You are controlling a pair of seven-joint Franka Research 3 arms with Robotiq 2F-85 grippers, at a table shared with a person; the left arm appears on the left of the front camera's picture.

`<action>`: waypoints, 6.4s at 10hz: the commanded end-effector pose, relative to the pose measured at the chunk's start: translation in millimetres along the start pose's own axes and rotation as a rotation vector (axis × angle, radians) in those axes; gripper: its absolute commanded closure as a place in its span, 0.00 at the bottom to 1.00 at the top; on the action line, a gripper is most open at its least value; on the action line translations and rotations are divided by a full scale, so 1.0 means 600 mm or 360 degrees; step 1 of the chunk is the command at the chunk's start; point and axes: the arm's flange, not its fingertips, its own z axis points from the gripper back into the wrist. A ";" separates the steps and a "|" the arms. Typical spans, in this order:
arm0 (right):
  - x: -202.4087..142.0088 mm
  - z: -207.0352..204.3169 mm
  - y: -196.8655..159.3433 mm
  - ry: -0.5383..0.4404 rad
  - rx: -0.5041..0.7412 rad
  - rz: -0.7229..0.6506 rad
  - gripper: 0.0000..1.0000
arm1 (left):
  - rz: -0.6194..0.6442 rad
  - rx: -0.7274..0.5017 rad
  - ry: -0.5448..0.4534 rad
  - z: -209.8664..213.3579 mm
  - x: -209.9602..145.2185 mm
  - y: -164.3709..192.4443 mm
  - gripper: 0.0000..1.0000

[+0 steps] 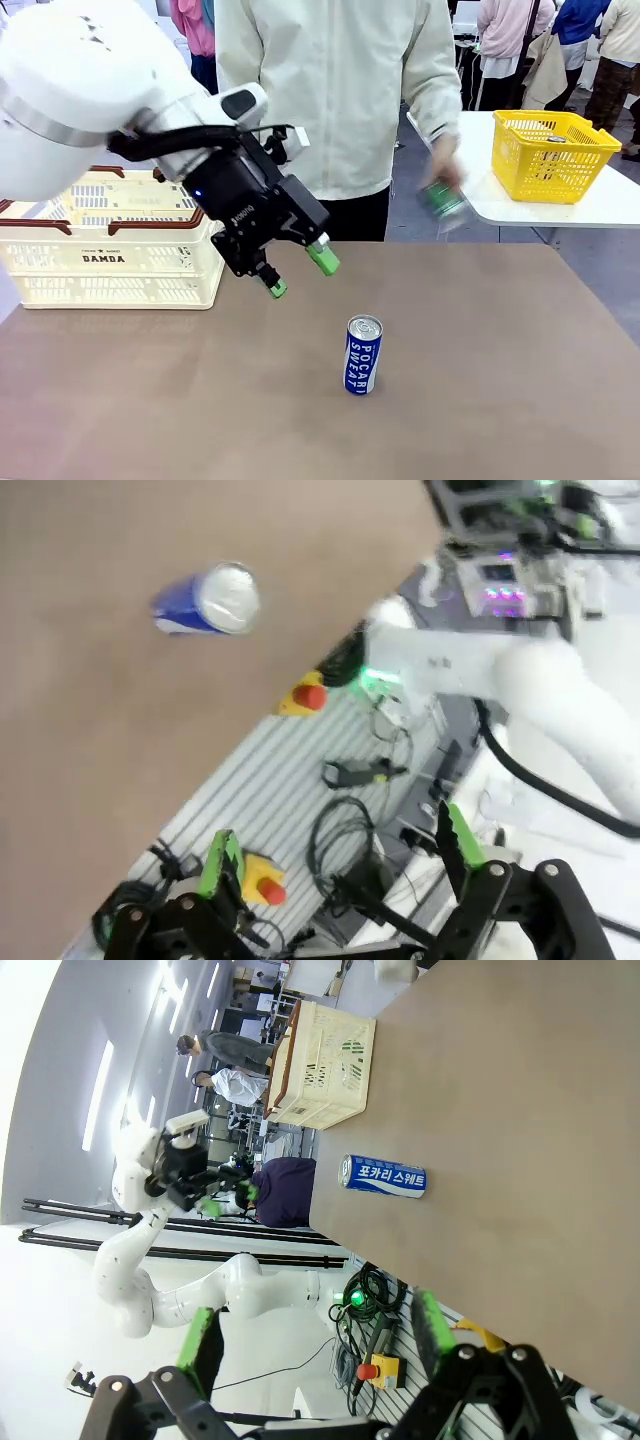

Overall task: Place the drinks into the Shopping basket.
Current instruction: Pick up one drink and place it into the Shopping basket.

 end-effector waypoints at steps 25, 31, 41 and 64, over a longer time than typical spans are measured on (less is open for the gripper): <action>0.005 0.001 0.010 -0.0022 0.0018 -0.0007 0.00 | 0.0771 -0.0012 -0.0535 0.461 -0.308 0.205 0.00; 0.005 0.001 0.010 -0.0022 0.0018 -0.0007 0.00 | 0.0594 0.0285 0.0010 0.106 -0.012 -0.061 0.00; 0.005 0.001 0.010 -0.0022 0.0018 -0.0007 0.00 | 0.0661 0.0911 -0.0104 -0.173 0.139 -0.146 0.00; 0.005 0.001 0.010 -0.0022 0.0018 -0.0007 0.00 | 0.0620 0.1033 -0.0330 -0.331 0.148 -0.044 0.38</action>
